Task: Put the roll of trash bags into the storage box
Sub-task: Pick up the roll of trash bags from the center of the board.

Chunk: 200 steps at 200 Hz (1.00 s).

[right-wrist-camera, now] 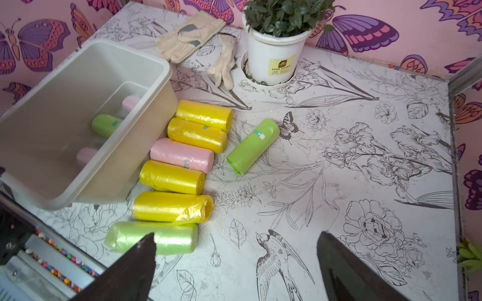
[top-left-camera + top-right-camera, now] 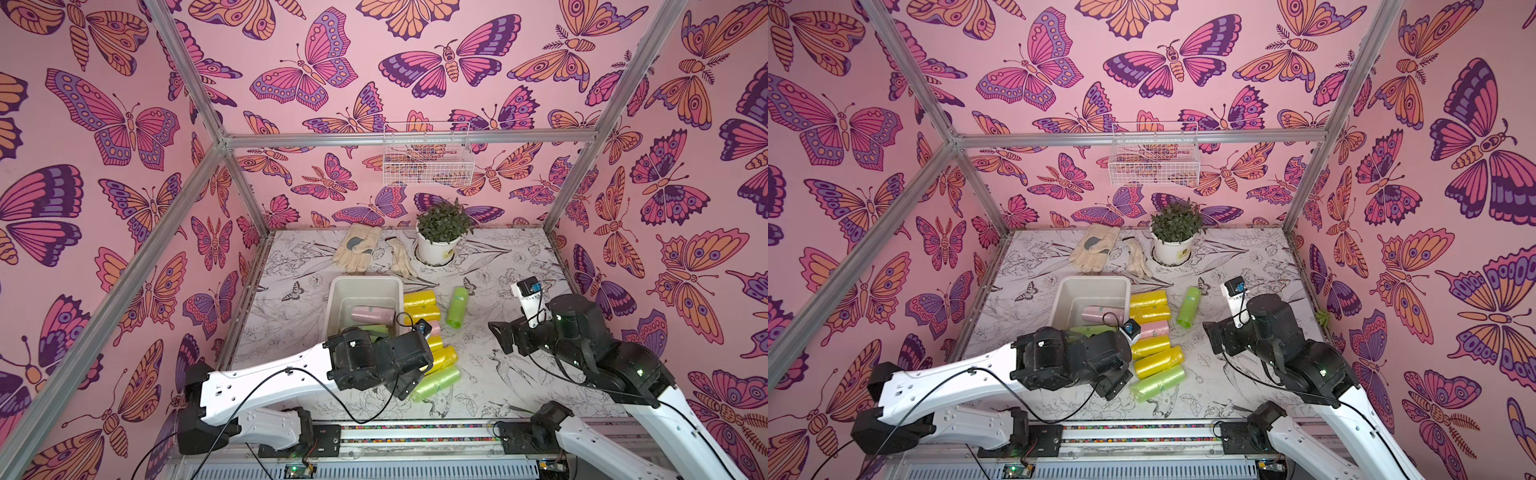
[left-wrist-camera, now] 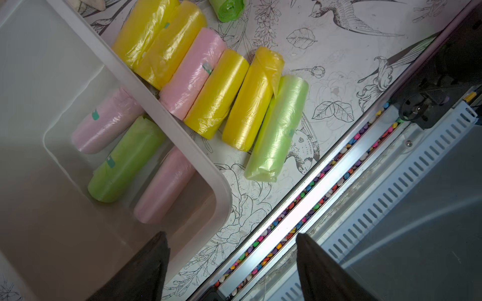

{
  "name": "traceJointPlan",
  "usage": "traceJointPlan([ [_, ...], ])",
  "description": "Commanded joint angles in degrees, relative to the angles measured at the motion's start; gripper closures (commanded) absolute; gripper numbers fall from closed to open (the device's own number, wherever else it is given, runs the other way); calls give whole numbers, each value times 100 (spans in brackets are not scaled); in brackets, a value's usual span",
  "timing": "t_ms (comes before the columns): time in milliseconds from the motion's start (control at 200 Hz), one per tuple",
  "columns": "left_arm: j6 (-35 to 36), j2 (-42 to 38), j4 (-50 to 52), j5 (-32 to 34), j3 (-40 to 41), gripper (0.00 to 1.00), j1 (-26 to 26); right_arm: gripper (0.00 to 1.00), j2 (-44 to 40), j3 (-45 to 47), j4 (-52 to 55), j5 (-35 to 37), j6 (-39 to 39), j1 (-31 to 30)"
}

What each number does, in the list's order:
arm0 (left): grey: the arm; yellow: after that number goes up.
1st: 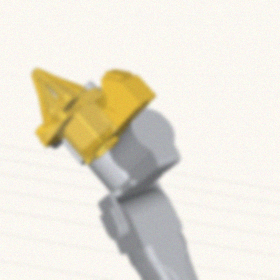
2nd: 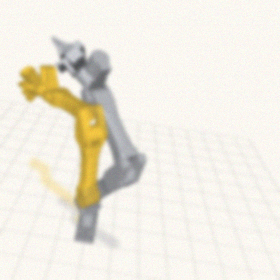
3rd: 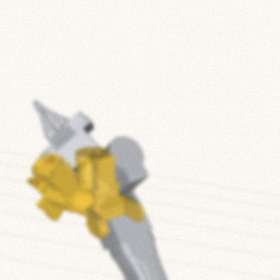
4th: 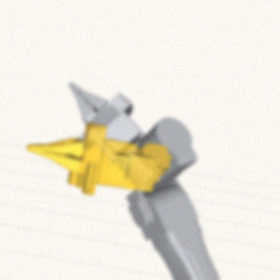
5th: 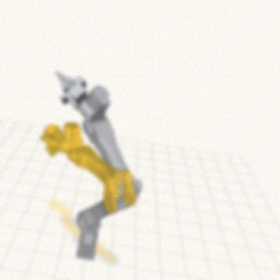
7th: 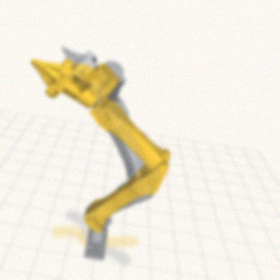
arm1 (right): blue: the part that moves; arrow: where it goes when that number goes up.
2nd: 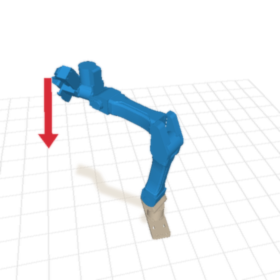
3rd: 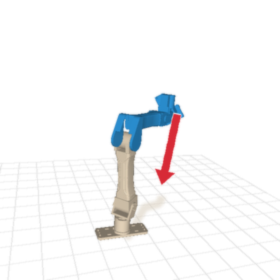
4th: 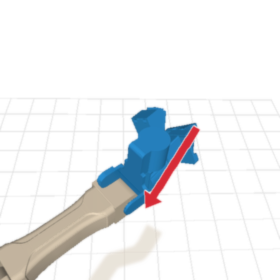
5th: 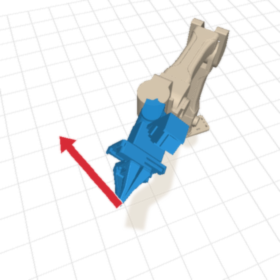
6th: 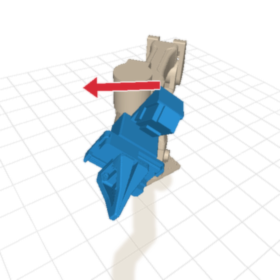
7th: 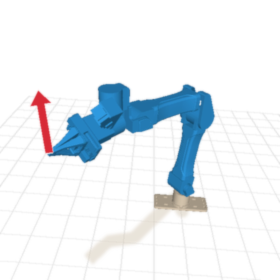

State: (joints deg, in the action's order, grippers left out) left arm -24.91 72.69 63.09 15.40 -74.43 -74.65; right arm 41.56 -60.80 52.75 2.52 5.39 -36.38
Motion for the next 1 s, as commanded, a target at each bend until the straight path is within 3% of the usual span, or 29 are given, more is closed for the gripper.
traceJointPlan([
  [0, 123, 151, -6, -141, -228, 20, -24, 1, 156, -49, 243, -708, -520, 39],
  [110, 144, 229, -27, -261, -255, 20, -74, 1, 438, -722, 517, -879, -618, 35],
  [235, 170, 166, -312, -450, 11, 20, -94, 1, 500, -1055, 585, -462, -949, 35],
  [386, 94, 364, -489, -547, 177, 21, -185, 1, -333, 222, -240, -207, -673, 18],
  [496, 100, 603, -484, -615, 133, 21, -361, 1, -1869, 1554, -1239, -150, -520, 15],
  [601, 134, 796, -487, -727, 46, 21, -451, 1, -2443, 1552, -1163, -236, -649, 7],
  [676, 202, 953, -523, -800, 0, 21, -471, 1, -2410, 1694, -1252, -772, -641, -68],
  [791, 340, 1198, -669, -911, 0, 21, -480, 1, -1617, 1620, -1178, -1551, -627, -408],
  [871, 399, 1364, -782, -998, 17, 21, -481, 1, -1364, 1400, -978, -995, -560, -519],
  [936, 407, 1487, -925, -1100, 80, 20, -475, 1, -1631, 1531, -1030, -466, -533, -519],
  [996, 440, 1665, -995, -1223, 83, 20, -480, 1, -1906, 1643, -1081, -398, -585, -521],
])
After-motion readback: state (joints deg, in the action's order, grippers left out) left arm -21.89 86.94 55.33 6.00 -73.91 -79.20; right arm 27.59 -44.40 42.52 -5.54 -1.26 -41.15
